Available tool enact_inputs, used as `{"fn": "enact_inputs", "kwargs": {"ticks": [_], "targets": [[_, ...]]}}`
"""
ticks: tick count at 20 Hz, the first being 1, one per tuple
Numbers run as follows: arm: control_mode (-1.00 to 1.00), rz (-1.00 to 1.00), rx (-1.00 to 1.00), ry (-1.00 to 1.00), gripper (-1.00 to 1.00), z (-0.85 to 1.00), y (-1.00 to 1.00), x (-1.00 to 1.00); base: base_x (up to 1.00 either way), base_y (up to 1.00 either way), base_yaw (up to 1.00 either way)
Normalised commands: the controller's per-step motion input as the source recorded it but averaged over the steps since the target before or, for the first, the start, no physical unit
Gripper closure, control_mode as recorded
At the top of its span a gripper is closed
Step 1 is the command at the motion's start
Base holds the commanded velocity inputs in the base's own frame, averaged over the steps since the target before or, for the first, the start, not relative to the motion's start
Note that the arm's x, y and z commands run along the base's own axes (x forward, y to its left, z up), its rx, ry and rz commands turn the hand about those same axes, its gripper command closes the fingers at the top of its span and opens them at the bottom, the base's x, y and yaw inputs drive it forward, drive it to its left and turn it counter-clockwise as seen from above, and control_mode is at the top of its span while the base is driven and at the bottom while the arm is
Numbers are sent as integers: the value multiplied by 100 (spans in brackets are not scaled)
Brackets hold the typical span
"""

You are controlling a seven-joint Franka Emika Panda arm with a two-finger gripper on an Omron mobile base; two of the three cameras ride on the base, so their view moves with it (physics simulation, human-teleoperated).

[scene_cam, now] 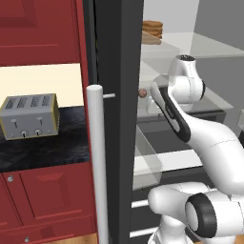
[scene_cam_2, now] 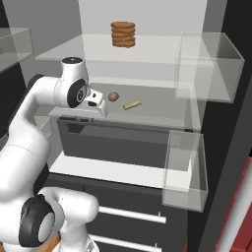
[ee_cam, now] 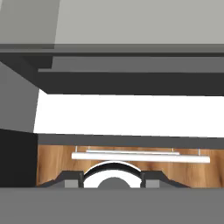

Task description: Pick the egg and butter from the fridge and place them by the bowl for mixing.

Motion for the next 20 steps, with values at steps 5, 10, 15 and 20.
{"fn": "enact_inputs", "kwargs": {"ticks": [5,10,15,20], "targets": [[-100,0,0,0,-100,-4,0,0,0,0,0],[-100,0,-3,-5,-100,0,-4,2,0,0,0],[-100,-6,-4,-42,-100,7,-29,-26,0,0,0],[-100,-4,6,-47,-100,18,-32,-36,0,0,0]]}}
